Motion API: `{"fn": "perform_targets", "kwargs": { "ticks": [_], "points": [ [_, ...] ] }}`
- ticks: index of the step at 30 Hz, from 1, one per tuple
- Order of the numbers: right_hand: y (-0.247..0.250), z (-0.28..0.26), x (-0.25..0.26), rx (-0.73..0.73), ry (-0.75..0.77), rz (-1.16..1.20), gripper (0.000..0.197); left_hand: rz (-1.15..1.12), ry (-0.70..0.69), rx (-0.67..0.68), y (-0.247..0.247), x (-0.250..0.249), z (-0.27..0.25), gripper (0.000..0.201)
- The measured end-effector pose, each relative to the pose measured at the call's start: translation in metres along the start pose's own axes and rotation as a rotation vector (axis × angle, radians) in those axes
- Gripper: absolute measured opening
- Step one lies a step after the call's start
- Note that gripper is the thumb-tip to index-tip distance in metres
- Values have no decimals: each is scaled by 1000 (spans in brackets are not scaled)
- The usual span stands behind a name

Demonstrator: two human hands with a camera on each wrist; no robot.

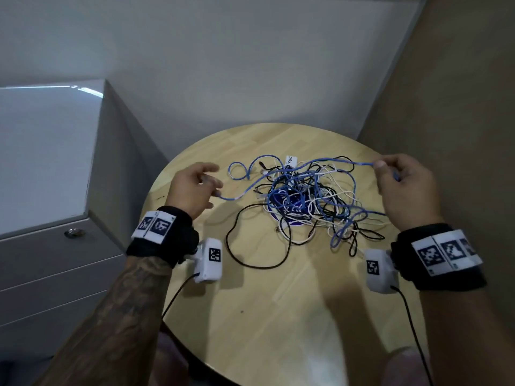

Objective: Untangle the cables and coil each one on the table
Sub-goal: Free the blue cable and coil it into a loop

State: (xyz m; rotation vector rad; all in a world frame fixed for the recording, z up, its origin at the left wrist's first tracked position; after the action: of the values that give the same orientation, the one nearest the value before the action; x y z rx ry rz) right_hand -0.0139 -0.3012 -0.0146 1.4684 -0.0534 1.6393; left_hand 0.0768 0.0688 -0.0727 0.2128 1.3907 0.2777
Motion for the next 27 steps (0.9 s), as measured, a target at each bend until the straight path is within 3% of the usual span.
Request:
{"fn": "perform_targets", "kwargs": {
  "ticks": [3, 5, 7, 11, 13, 16, 18, 19, 21, 23, 25, 27],
  "points": [
    [-24, -11, -5, 189, -1, -187, 8, -233, 58, 52, -8, -17, -10, 26],
    [-38, -23, 2, 205, 96, -375, 9, -380, 57, 134, -20, -30, -17, 22],
    [-50, -40, 23, 186, 281, -397, 35, -538, 56, 231, -33, -44, -25, 18],
    [-86, -87, 63, 404, 518, -235, 70, -903, 113, 340, -56, -66, -38, 14],
    [-96, -103, 70, 366, 580, -259, 75, -1011, 165, 390, -61, -70, -43, 17],
    [-88, -102, 77, 202, 592, -172, 82, -999, 218, 501, -68, -72, -51, 20],
    [-88, -101, 81, 246, 646, -129, 89, -995, 266, 554, -70, -69, -54, 21],
    [-91, -101, 80, 323, 651, -103, 87, -1002, 290, 572, -70, -68, -55, 20],
    [-95, -98, 73, 462, 516, 22, 71, -1016, 336, 567, -71, -65, -56, 18],
    [-93, -90, 64, 463, 331, 127, 44, -1065, 365, 462, -69, -59, -51, 15],
    [-93, -84, 57, 465, 295, 72, 16, -1069, 325, 321, -63, -52, -42, 13],
    [-93, -82, 55, 487, 313, -20, 32, -819, 168, 238, -58, -49, -35, 10]
  ]
}}
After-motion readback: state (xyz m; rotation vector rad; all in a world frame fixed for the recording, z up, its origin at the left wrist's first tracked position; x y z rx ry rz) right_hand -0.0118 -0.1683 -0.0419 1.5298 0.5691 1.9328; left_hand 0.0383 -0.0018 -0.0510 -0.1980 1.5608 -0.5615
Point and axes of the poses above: each hand's wrist, its own z-axis towards the middle knuckle, its own y-axis out of the back of the hand, x = y × z, the point moved 5 cm from there along z, towards the middle knuckle, and after that the axes turned 10 degrees about -y, right-handed, at the moved point
